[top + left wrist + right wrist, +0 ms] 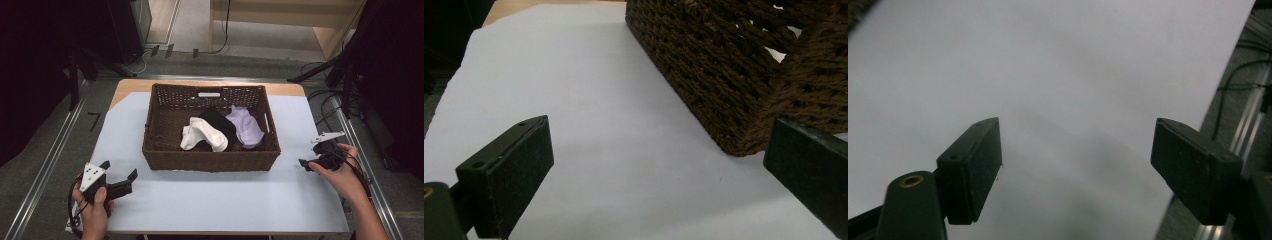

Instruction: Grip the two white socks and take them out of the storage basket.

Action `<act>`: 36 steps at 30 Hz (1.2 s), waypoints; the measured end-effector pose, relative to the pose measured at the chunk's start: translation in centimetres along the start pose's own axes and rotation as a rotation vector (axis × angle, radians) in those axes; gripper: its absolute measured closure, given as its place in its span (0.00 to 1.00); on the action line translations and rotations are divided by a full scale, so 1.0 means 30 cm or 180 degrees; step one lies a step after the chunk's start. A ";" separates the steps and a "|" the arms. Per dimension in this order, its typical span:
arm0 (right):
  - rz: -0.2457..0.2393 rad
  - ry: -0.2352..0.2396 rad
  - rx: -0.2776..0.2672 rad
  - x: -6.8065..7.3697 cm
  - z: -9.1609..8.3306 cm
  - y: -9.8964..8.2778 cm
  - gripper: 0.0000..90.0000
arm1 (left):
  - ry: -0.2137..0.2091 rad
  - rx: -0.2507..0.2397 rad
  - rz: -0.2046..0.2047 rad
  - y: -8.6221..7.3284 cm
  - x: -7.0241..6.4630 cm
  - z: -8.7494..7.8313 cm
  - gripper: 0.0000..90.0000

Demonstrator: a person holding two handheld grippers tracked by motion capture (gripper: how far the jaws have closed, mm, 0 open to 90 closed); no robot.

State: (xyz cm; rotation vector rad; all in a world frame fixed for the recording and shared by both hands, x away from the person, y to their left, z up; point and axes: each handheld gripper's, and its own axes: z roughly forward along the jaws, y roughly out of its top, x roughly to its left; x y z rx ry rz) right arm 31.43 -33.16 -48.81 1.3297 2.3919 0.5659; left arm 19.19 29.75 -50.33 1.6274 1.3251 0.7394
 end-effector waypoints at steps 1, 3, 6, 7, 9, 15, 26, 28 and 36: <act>-0.0054 -0.0037 0.0085 -0.003 -0.002 0.009 0.23 | 0.0001 0.0002 -0.0001 0.000 0.000 0.000 0.00; -0.0120 -0.0085 0.0205 -0.006 -0.012 0.030 0.23 | 0.0000 0.0002 -0.0001 0.000 0.000 0.000 0.00; -0.0284 -0.0141 0.0363 -0.007 -0.031 0.067 0.24 | 0.0000 0.0001 -0.0002 0.000 0.000 0.000 0.00; -0.0345 -0.0150 0.0403 -0.008 -0.036 0.079 0.23 | -0.0002 0.0001 -0.0004 0.000 0.001 0.000 0.00; -0.0407 -0.0137 0.0475 -0.006 -0.043 0.104 0.23 | -0.0007 0.0002 -0.0010 0.000 0.001 0.000 0.00; -0.0776 -0.0148 0.0781 -0.001 -0.038 0.158 0.23 | -0.0016 -0.0005 -0.0007 0.000 0.002 -0.001 0.00; -0.0916 -0.0124 0.0856 -0.009 -0.064 0.242 0.20 | -0.0021 -0.0003 -0.0006 0.000 0.002 -0.001 0.00; -0.0957 -0.0112 0.0852 -0.004 -0.072 0.259 0.20 | -0.0020 -0.0005 -0.0004 0.000 0.002 -0.001 0.00; -0.1072 0.0023 0.0765 0.029 -0.110 0.319 0.17 | -0.0024 -0.0008 -0.0004 0.000 0.001 -0.002 0.00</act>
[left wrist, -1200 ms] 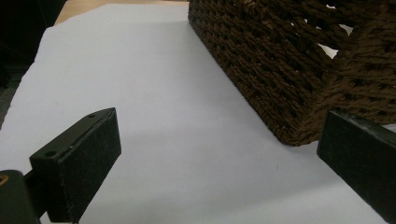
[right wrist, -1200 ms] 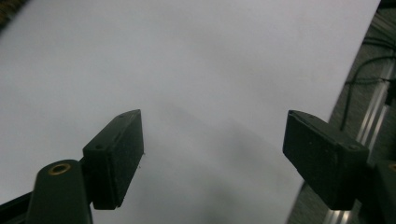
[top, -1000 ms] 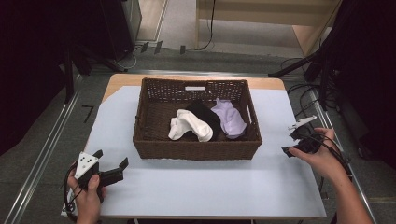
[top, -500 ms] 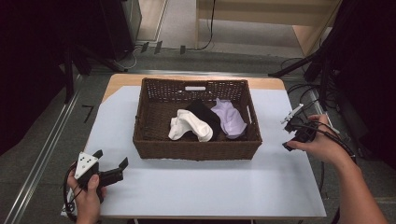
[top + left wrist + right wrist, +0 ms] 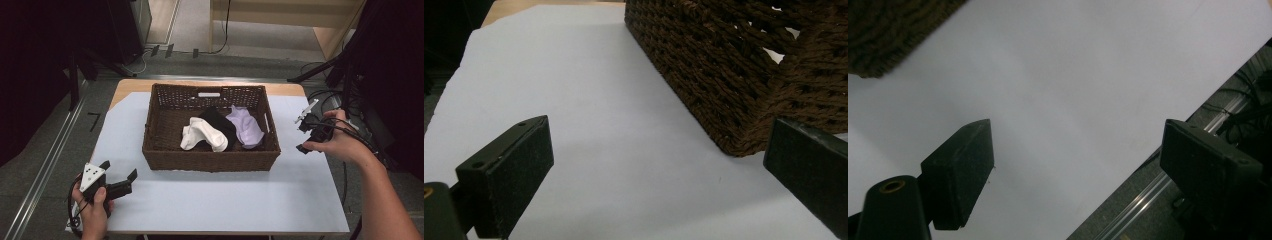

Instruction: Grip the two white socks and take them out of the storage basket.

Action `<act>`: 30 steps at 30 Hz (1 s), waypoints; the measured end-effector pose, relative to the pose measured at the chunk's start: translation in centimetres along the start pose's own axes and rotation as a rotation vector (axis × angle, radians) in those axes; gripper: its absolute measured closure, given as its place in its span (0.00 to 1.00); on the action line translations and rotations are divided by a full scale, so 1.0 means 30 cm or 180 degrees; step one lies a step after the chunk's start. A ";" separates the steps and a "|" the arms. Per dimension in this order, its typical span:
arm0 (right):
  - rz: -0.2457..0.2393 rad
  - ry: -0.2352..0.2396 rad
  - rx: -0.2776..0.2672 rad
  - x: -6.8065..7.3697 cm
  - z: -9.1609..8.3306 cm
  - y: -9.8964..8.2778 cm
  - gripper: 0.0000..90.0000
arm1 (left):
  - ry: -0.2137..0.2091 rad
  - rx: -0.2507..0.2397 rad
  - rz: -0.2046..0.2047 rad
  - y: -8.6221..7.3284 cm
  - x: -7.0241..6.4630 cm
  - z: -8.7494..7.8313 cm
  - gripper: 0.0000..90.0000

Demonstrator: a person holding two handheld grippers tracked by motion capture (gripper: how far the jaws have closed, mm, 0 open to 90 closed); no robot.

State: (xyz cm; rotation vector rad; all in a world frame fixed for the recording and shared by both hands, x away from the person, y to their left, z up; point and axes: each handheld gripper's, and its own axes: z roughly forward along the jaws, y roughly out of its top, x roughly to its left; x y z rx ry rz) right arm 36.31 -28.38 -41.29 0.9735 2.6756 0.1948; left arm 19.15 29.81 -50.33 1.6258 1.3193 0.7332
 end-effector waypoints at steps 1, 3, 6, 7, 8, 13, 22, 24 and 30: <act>-0.0011 0.0005 -0.0023 0.001 -0.008 0.006 0.17 | -0.0001 0.0000 0.0001 0.000 0.000 0.000 0.00; -0.0049 0.0006 -0.0020 0.002 -0.026 0.016 0.17 | -0.0003 -0.0003 -0.0004 0.000 0.000 0.000 0.00; -0.0112 0.0006 -0.0027 0.005 -0.051 0.031 0.17 | -0.0003 -0.0005 -0.0006 0.000 -0.001 0.000 0.00; -0.0160 -0.0004 -0.0031 0.006 -0.059 0.036 0.17 | -0.0003 -0.0004 -0.0002 0.000 0.000 0.000 0.00; -0.0166 0.0000 -0.0032 0.011 -0.067 0.041 0.17 | -0.0003 -0.0004 -0.0003 0.000 0.000 0.001 0.00; -0.0282 0.0034 -0.0095 0.032 -0.101 0.074 0.17 | -0.0004 0.0003 0.0012 0.001 0.000 0.000 0.00; -0.0432 0.0053 -0.0098 0.059 -0.135 0.150 0.18 | -0.0005 0.0001 0.0011 0.000 0.000 0.001 0.00; -0.0454 0.0043 -0.0103 0.061 -0.139 0.158 0.19 | -0.0003 -0.0004 0.0009 0.000 0.000 0.001 0.00; -0.0534 0.0111 -0.0163 0.078 -0.166 0.204 0.20 | -0.0008 -0.0001 0.0006 0.000 -0.001 0.001 0.00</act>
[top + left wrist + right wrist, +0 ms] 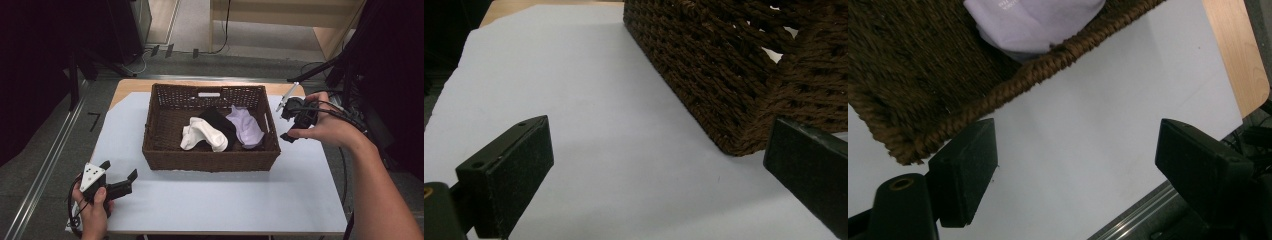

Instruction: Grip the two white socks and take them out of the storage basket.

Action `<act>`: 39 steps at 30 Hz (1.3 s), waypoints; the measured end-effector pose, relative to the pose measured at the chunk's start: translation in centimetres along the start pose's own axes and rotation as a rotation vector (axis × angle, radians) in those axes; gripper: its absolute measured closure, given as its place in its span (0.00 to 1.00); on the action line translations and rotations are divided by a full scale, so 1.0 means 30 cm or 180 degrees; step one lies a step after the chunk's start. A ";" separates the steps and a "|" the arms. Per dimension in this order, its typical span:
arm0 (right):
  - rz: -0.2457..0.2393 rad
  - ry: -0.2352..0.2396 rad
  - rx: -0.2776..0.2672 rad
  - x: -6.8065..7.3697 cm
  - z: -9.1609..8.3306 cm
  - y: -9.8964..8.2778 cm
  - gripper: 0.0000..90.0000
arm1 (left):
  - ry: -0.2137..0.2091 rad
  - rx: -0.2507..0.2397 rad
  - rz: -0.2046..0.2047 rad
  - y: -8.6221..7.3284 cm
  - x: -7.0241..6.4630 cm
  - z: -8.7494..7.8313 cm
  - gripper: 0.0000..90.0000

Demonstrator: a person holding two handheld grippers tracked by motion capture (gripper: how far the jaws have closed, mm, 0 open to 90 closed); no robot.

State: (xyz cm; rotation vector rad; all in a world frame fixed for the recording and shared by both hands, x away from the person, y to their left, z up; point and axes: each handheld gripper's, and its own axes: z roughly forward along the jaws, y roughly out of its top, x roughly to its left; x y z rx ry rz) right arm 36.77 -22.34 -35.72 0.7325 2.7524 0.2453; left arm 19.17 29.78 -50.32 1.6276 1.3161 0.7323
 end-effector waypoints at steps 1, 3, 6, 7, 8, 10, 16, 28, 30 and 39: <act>-0.0014 0.0010 0.0012 0.002 -0.001 0.007 0.20 | -0.0002 0.0000 0.0001 0.000 0.000 0.000 0.00; -0.0028 0.0041 0.0003 0.008 -0.001 0.021 0.21 | -0.0006 0.0008 -0.0003 0.000 0.000 0.000 0.00; -0.0062 0.0071 -0.0007 0.016 0.006 0.043 0.21 | -0.0004 0.0010 0.0008 0.000 0.001 0.000 0.00; -0.0074 0.0077 -0.0013 0.018 0.009 0.050 0.21 | -0.0004 0.0008 0.0008 0.000 0.001 0.000 0.00; -0.0072 0.0080 -0.0019 0.021 0.012 0.058 0.21 | -0.0006 0.0003 0.0008 0.000 0.001 0.000 0.00; -0.0094 0.0095 -0.0046 0.026 0.017 0.074 0.22 | -0.0006 0.0003 0.0006 0.000 0.001 0.000 0.00; -0.0134 0.0127 -0.0067 0.048 0.034 0.120 0.22 | -0.0004 0.0002 0.0000 0.000 0.000 0.001 0.00; -0.0295 0.0165 -0.0109 0.113 0.081 0.230 0.23 | -0.0013 0.0005 0.0004 0.000 0.000 0.001 0.00; -0.0306 0.0167 -0.0114 0.119 0.085 0.239 0.23 | -0.0014 0.0003 0.0003 0.000 0.000 0.000 0.00; -0.0399 0.0225 -0.0195 0.175 0.122 0.322 0.24 | -0.0010 -0.0003 -0.0006 0.000 0.001 0.000 0.00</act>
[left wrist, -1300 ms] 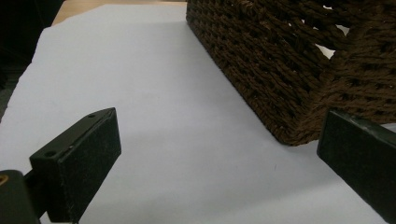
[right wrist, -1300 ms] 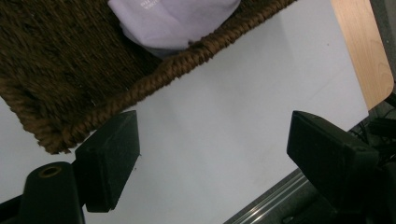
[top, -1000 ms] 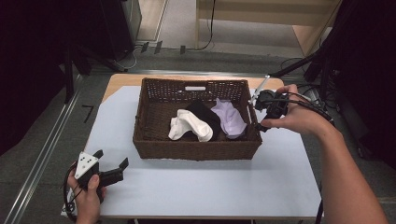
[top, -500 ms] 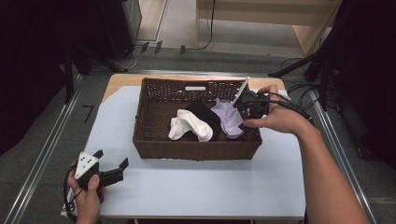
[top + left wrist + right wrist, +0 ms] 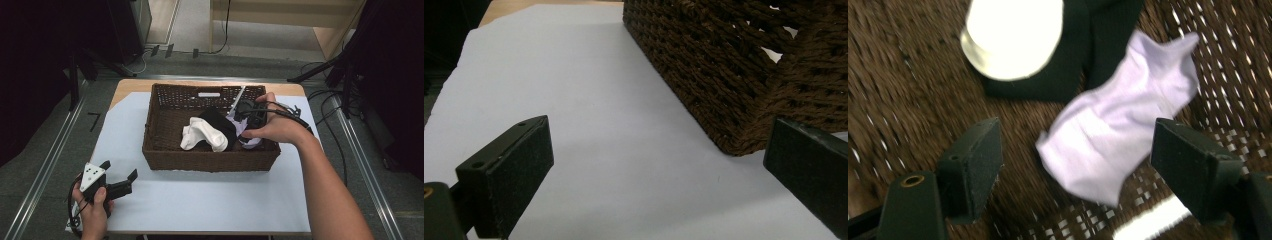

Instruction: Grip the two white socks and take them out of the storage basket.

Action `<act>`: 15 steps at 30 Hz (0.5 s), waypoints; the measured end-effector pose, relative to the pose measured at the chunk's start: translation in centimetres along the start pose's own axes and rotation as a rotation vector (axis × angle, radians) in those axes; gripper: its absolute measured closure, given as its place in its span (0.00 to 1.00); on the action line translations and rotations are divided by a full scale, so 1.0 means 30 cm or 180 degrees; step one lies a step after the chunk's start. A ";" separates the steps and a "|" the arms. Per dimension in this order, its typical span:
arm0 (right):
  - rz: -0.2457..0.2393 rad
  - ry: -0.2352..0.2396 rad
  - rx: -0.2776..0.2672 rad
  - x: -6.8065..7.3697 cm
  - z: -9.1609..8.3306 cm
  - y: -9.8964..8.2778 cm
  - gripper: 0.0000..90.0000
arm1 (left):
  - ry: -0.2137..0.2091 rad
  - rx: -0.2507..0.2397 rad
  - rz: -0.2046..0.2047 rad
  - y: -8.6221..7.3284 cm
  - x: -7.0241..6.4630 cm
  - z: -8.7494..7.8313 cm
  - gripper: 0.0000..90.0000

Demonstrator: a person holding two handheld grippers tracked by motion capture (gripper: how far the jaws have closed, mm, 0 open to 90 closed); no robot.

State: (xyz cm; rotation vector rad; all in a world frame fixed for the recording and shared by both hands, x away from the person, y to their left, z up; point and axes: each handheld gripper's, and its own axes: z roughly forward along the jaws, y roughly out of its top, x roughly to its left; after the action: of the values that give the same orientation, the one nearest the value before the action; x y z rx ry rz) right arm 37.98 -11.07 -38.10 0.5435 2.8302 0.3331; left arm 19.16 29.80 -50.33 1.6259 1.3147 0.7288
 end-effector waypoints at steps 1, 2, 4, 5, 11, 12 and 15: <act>-0.0026 0.0002 -0.0006 0.011 0.011 0.021 0.24 | -0.0004 -0.0006 -0.0004 0.000 0.001 0.000 0.00; -0.0044 0.0011 -0.0012 0.016 0.016 0.030 0.24 | -0.0004 -0.0006 -0.0004 0.000 0.001 0.000 0.00; -0.0063 0.0022 -0.0028 0.026 0.026 0.047 0.24 | -0.0006 -0.0007 -0.0002 0.000 0.001 0.000 0.00; -0.0074 0.0020 -0.0026 0.031 0.030 0.055 0.23 | -0.0006 -0.0007 -0.0002 0.000 0.001 0.000 0.00; -0.0118 0.0029 -0.0030 0.055 0.063 0.099 0.24 | -0.0023 -0.0009 -0.0010 0.000 0.002 -0.001 0.00; -0.0118 0.0029 -0.0030 0.055 0.063 0.099 0.24 | -0.0023 -0.0009 -0.0010 0.000 0.002 -0.001 0.00; -0.0130 0.0027 -0.0043 0.068 0.081 0.124 0.24 | -0.0023 -0.0009 -0.0009 0.000 0.002 -0.001 0.00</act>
State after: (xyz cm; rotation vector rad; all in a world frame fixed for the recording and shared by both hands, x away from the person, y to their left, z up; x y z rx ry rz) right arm 38.06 -6.49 -39.80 0.4821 2.8408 0.3476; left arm 19.14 29.88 -50.33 1.6227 1.3101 0.7219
